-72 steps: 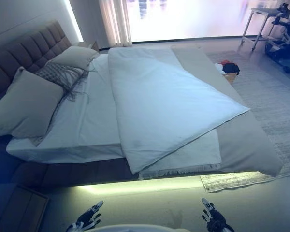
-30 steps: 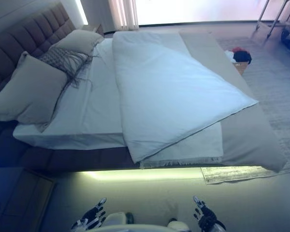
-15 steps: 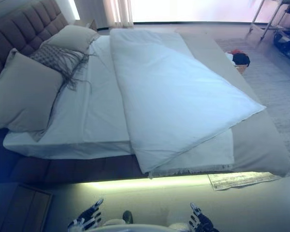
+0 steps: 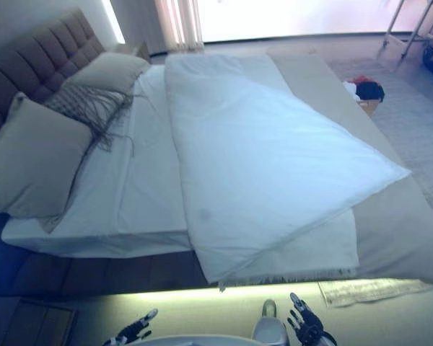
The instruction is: Make the bed neatly
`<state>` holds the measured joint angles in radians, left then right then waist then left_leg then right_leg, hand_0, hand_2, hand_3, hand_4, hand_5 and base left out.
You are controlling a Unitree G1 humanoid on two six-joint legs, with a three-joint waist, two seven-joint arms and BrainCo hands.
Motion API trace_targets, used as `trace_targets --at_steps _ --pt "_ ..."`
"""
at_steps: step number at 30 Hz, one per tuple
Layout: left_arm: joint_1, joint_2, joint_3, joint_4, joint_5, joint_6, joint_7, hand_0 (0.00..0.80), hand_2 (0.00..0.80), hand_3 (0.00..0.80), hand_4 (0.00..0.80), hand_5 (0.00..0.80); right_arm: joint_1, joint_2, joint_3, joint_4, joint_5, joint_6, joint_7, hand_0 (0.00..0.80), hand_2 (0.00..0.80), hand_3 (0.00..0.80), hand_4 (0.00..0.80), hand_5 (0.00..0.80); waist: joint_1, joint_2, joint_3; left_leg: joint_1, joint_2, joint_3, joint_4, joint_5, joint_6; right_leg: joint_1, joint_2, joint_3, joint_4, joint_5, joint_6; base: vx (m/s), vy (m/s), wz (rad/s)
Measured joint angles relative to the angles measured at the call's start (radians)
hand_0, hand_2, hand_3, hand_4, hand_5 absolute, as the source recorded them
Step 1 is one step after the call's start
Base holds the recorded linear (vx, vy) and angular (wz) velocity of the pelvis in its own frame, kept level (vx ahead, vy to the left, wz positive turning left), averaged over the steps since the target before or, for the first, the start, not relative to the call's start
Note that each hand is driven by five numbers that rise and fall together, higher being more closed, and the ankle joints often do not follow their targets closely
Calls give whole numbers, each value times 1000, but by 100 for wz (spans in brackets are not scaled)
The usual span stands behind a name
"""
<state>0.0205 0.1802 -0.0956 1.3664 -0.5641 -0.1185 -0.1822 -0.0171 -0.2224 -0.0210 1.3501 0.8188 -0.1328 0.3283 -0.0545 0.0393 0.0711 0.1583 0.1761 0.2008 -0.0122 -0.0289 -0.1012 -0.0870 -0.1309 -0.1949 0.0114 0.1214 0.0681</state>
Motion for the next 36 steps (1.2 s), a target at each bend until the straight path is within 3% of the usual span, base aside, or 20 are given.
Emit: trace_targets --at_steps 2,3,4,6,8,9,12,15,21,26,31,36 --pt "-3 -2 16 -1 -7 -5 -14 0 0 0 0 0 -13 9 -2 -14 0 -1 -12 0 0 0 0 0 30 -26 16 -49 11 -12 163 4 -5 48 6 0 -30 -7 -28 208 8 8" --pt "-16 12 28 -9 -8 -16 -16 0 0 0 0 0 -15 17 -1 -12 6 -2 -20 0 0 0 0 0 37 -66 35 -115 3 -35 275 -19 -29 89 -4 24 -76 9 -41 131 79 3" --pt "-15 17 27 -16 -8 -29 -17 0 0 0 0 0 -18 15 4 -10 17 -3 -19 0 0 0 0 0 52 -77 31 -133 -9 -41 231 -35 -51 99 -11 28 -95 17 -43 112 86 -9" --pt "-23 13 12 -16 -7 -33 -19 0 0 0 0 0 -39 -6 4 -17 40 -10 -17 0 0 0 0 0 70 -53 37 -161 -19 -41 149 -27 -45 77 1 25 -74 8 -44 114 102 -44" --pt "-10 3 -10 10 5 -21 -17 0 0 0 0 0 -58 -23 10 -47 79 -14 -6 0 0 0 0 0 68 -19 34 -171 -50 -40 84 -21 1 62 9 -6 -68 10 -41 128 121 -76" --pt "-2 3 -10 14 7 -21 -16 0 0 0 0 0 -58 -19 14 -50 101 -14 0 0 0 0 0 0 75 -5 30 -169 -55 -56 71 11 26 68 8 -16 -72 17 -29 107 78 -62" --pt "12 21 -10 6 7 -23 -19 0 0 0 0 0 -22 -19 15 -43 129 -15 14 0 0 0 0 0 58 -21 12 -162 -75 -51 18 36 33 74 -17 -36 -89 22 -4 74 40 -7" --pt "15 18 -10 3 6 -23 -22 0 0 0 0 0 -16 -23 11 -42 136 -17 12 0 0 0 0 0 41 -4 10 -129 -86 -51 -50 75 36 85 -21 -40 -100 12 8 40 12 8" --pt "17 12 -10 -23 5 -25 -24 0 0 0 0 0 -50 -33 -3 -67 142 -19 11 0 0 0 0 0 47 52 15 -109 -99 -72 -67 82 23 112 -31 -65 -99 -8 29 41 -9 17" --pt "26 9 -17 -28 1 -25 -38 0 0 0 0 0 -106 -55 -7 -71 146 -11 0 0 0 0 0 0 50 63 34 -101 -97 -76 -69 76 25 122 -30 -66 -99 -19 29 30 -17 2" --pt "3 7 -77 -53 -20 -30 -76 0 0 0 0 0 -129 -120 -3 -70 143 25 -41 0 0 0 0 0 55 78 64 -154 -96 -95 -38 72 24 91 -29 -67 -93 -22 28 -100 -51 9" --pt "-66 1 -103 -109 -139 -56 -128 0 0 0 0 0 -224 -175 4 -58 105 89 -121 0 0 0 0 0 72 85 128 -230 -92 -109 14 76 18 38 -28 -77 -76 -14 19 -156 -69 7"
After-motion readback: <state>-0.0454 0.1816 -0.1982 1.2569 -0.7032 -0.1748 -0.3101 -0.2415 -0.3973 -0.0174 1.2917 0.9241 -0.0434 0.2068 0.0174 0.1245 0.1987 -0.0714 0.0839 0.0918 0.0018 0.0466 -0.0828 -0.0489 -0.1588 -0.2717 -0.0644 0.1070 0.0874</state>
